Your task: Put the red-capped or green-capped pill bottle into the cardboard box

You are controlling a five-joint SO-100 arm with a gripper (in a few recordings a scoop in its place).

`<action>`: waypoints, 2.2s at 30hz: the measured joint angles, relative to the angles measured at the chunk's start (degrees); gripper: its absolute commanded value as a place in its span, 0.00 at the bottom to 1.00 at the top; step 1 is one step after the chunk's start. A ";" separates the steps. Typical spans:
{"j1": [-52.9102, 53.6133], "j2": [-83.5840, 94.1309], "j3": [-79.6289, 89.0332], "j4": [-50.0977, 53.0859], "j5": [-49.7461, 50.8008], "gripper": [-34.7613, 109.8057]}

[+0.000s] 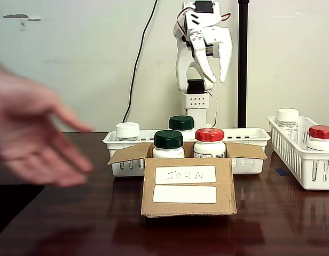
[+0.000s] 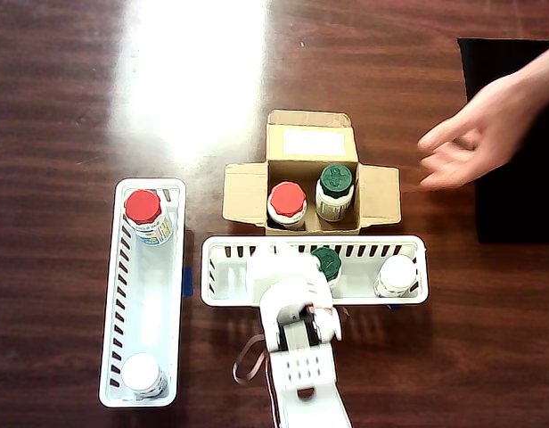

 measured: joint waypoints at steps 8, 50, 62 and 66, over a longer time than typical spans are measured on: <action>1.32 20.74 18.72 1.32 3.43 0.25; -6.15 54.14 58.62 5.36 -7.29 0.25; -12.30 54.14 58.62 5.36 -17.84 0.24; -12.39 54.14 58.62 5.36 -28.56 0.24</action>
